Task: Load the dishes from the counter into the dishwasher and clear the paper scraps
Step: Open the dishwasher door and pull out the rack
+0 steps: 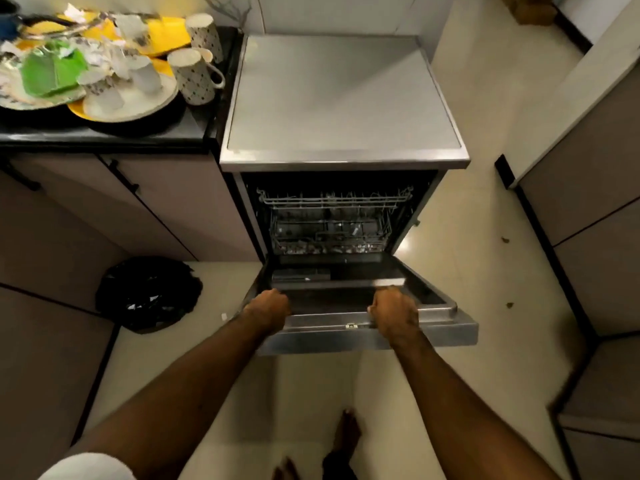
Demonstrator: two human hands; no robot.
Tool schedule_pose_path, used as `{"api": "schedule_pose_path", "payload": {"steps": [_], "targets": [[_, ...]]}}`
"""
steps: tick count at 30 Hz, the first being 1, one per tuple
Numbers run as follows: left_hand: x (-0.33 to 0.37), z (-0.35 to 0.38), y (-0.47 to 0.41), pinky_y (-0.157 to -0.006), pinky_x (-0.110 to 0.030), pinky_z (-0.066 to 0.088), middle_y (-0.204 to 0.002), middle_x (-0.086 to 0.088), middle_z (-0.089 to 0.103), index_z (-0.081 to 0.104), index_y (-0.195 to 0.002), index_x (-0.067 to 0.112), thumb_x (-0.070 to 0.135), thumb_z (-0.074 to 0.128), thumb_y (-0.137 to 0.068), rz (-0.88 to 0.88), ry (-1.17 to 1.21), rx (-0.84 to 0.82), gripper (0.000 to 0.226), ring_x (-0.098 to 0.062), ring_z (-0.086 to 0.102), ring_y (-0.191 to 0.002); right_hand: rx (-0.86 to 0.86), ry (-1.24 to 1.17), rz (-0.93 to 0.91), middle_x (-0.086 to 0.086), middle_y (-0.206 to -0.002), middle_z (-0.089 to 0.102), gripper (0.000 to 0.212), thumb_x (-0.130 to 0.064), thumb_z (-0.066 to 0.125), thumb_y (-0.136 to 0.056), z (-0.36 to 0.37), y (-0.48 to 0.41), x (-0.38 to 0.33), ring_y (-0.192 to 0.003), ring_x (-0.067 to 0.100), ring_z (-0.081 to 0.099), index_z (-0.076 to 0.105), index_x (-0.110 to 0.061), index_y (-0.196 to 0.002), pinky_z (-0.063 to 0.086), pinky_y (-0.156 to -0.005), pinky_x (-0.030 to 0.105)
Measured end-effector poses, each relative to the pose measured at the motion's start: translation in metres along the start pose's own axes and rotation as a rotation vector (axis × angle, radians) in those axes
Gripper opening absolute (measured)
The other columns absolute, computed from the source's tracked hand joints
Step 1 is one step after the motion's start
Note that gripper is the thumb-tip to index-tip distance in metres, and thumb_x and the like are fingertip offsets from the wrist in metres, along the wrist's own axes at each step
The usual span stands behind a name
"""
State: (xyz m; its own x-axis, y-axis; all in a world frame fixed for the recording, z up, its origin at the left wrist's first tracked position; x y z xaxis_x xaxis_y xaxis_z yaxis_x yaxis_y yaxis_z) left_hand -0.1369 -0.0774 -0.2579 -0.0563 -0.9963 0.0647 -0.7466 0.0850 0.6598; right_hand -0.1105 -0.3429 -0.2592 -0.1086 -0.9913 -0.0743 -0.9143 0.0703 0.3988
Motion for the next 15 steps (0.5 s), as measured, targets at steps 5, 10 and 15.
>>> {"api": "schedule_pose_path", "payload": {"steps": [5, 10, 15], "targets": [[0.007, 0.067, -0.02, -0.097, -0.04, 0.055, -0.106, -0.006, 0.066, 0.07, -0.106, 0.017, 0.024, 0.062, -0.099, -0.006, 0.066, -0.121, 0.014, -0.022, 0.065, -0.101, -0.27, 0.065, 0.005, 0.006, -0.107, 0.071, 0.029, -0.043, 0.074, -0.091, 0.069, 0.005, 0.013, -0.101, 0.023, 0.066, 0.073, -0.018, -0.105, 0.053, -0.095, 0.039], [0.017, 0.141, -0.047, -0.099, -0.04, 0.052, -0.119, -0.004, 0.066, 0.066, -0.12, 0.023, 0.031, 0.068, -0.095, 0.037, 0.078, -0.278, 0.027, -0.02, 0.063, -0.108, -0.357, 0.222, -0.147, 0.011, -0.144, 0.054, 0.065, -0.046, 0.082, -0.082, 0.139, 0.005, 0.013, -0.135, 0.033, 0.049, 0.057, -0.018, -0.136, 0.038, -0.115, 0.049], [0.023, 0.231, -0.08, -0.125, -0.053, 0.015, -0.171, -0.01, 0.004, 0.009, -0.163, 0.033, 0.031, 0.086, -0.078, 0.152, -0.157, -0.237, 0.115, -0.034, 0.007, -0.157, -0.354, 0.346, -0.229, 0.016, -0.171, -0.012, 0.131, -0.048, 0.088, -0.074, 0.233, 0.001, 0.021, -0.158, 0.039, -0.008, -0.001, -0.016, -0.165, 0.001, -0.125, 0.062]]}}
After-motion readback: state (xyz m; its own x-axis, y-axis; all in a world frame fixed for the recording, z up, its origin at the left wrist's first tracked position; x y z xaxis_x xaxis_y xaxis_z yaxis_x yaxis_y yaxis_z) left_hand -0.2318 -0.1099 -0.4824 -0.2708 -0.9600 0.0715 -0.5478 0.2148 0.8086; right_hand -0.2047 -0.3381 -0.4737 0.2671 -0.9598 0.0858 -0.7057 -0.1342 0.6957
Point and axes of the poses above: each hand's wrist, its own y-axis away from the middle knuckle, its own z-axis out of the palm, x = y × z, the point moved 10 cm from there along -y, towards the middle knuckle
